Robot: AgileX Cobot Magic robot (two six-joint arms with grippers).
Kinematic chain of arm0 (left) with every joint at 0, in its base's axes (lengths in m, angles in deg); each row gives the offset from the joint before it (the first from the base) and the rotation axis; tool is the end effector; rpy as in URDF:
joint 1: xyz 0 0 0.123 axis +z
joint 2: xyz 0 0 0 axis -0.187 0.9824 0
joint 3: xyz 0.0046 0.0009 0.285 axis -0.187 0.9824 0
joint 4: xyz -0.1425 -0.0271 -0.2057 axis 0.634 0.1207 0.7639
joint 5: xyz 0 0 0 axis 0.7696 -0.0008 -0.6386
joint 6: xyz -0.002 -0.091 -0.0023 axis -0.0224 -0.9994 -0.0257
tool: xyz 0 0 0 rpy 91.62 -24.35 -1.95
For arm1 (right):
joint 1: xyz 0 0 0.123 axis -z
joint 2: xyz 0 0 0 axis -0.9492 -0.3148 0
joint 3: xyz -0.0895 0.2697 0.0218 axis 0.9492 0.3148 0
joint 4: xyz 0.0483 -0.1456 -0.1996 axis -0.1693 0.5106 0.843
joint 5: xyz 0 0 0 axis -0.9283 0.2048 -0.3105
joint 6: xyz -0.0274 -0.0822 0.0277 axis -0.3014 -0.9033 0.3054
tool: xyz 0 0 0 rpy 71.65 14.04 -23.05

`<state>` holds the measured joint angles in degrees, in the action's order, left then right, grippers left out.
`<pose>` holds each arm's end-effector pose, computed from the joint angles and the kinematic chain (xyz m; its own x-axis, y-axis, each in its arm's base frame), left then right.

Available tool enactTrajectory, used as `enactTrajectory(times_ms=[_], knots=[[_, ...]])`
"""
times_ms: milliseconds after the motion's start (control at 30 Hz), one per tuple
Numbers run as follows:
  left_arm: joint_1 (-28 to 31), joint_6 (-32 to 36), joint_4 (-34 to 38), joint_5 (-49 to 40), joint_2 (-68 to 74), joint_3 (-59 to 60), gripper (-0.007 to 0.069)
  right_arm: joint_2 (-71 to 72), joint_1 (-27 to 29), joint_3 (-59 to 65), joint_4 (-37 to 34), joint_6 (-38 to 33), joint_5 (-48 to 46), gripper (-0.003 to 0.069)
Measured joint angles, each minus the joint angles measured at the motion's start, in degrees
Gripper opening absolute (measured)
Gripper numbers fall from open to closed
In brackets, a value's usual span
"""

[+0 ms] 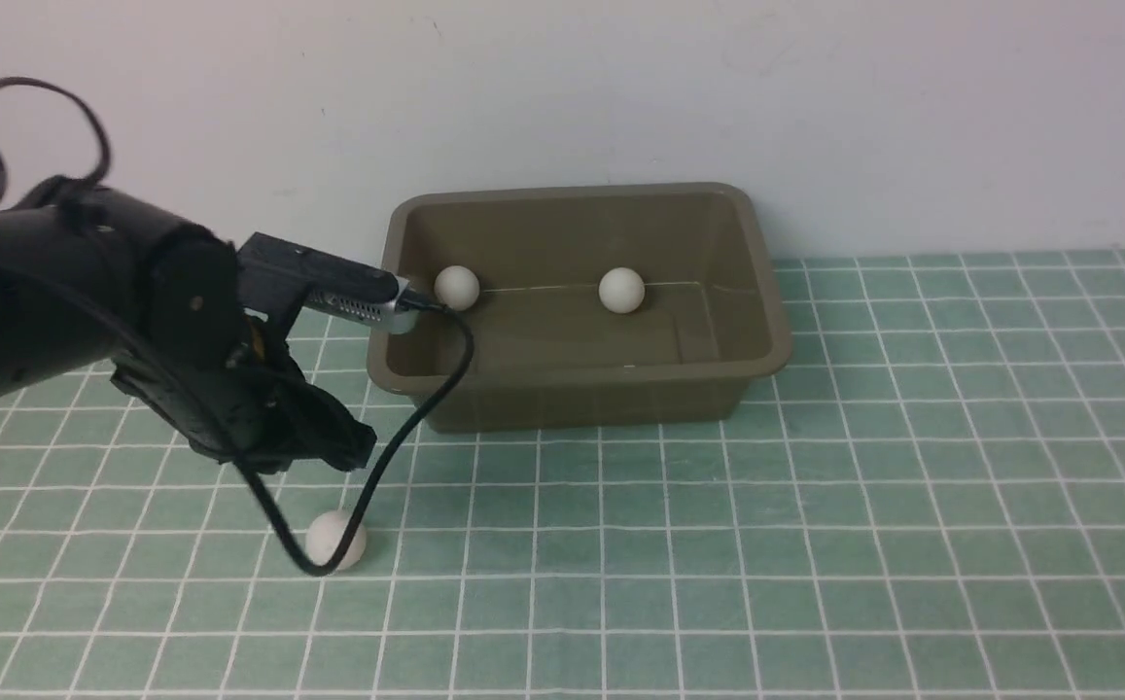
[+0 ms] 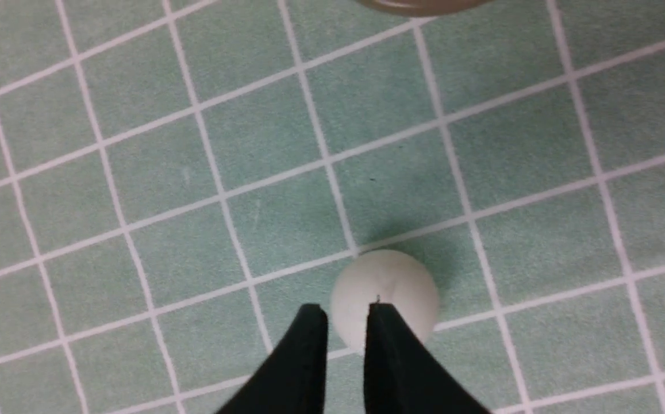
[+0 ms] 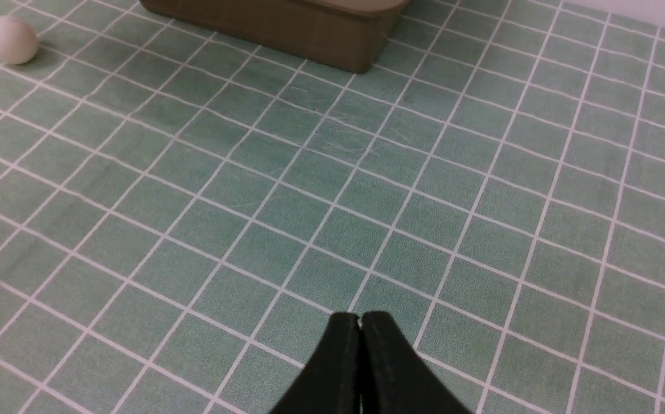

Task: Put the table tennis balls in the box on the green coffee tablecloth.
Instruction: 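Reach for and grasp a ping pong ball on the table beside the basket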

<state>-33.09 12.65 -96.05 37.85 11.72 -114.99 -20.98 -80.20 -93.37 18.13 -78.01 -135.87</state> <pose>0.3090 -0.1100 0.2232 -0.8794 0.3103 -0.3610 0.2770 0.9503 0.1421 0.0444 0.0287 0.2759 -0.5358 -0.2795 -0.7968 -0.4481 0.8939 -0.0122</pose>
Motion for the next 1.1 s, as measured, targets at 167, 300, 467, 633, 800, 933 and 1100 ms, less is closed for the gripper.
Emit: enactTrajectory(times_ms=[167,300,467,633,800,933,1100], knots=[[-1.58,0.00,0.32,-0.29,0.18,0.00,0.0202,0.00,0.00,0.00,-0.06,0.04,-0.56,-0.0016],[-1.58,0.00,0.88,-1.97,1.43,0.00,0.0346,0.00,0.00,0.00,-0.06,0.11,-1.35,-0.0016],[-1.69,0.00,1.66,-1.31,4.39,0.00,0.0473,0.00,0.00,0.00,-0.06,0.11,-2.34,-0.0016],[-1.69,0.22,1.53,0.17,7.92,0.00,0.0490,0.00,0.00,0.00,-0.06,0.11,-2.40,-0.0016],[-1.69,0.44,1.38,2.79,10.61,-0.06,0.0492,0.00,0.00,0.00,-0.06,0.11,-2.40,-0.0016],[-1.69,-0.03,-0.18,3.17,13.57,-0.11,0.0489,0.00,0.00,0.00,0.00,0.11,-2.40,-0.0016],[-1.76,-1.93,-1.98,2.96,14.40,-0.18,0.0368,0.00,0.00,0.00,0.00,0.11,-2.45,-0.0016]])
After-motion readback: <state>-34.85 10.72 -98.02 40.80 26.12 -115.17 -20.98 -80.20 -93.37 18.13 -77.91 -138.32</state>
